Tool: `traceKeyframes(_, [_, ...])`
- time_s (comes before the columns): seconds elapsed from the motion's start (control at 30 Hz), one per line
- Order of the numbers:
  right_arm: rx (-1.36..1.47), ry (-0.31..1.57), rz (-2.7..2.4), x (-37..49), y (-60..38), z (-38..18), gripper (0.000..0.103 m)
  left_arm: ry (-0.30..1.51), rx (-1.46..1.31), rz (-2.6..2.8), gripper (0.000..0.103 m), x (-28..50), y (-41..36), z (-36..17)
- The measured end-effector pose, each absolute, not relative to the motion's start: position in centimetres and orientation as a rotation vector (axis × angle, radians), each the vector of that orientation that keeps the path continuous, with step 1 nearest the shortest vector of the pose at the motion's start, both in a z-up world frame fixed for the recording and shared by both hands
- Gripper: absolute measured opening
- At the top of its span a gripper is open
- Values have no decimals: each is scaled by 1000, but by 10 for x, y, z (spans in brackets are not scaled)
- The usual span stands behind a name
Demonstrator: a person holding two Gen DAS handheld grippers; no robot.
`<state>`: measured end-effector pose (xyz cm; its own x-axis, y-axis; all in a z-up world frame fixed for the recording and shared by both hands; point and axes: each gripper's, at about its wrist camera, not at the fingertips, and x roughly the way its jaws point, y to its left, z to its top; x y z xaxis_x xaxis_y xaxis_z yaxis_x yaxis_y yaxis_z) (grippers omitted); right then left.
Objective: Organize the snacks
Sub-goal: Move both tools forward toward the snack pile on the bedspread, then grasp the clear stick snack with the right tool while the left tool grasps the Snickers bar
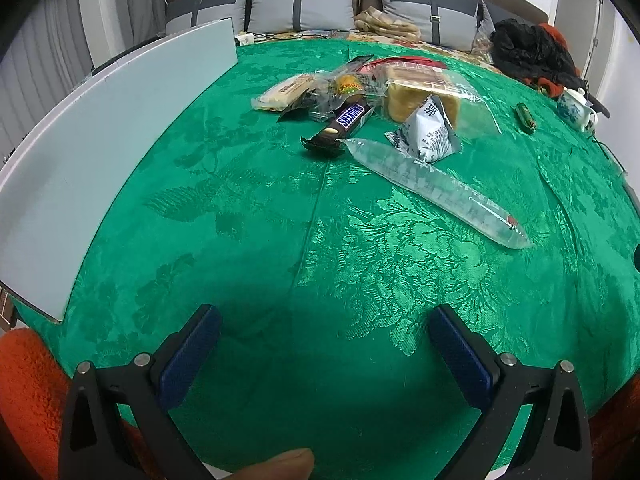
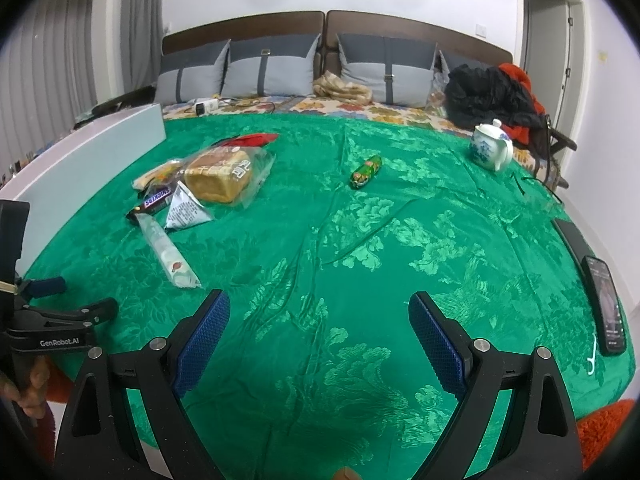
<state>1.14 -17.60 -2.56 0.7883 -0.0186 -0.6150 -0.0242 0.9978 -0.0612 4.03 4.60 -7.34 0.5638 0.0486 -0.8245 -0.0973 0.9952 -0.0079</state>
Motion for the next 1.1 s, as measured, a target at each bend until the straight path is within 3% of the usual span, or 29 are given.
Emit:
traceKeyframes(0.77, [0, 703, 3, 19, -188, -26, 93, 1027, -36, 23, 103, 46, 51, -72])
traceKeyframes(1.1, [88, 732, -6, 23, -204, -27, 93, 989, -203, -43, 103, 66, 84, -41])
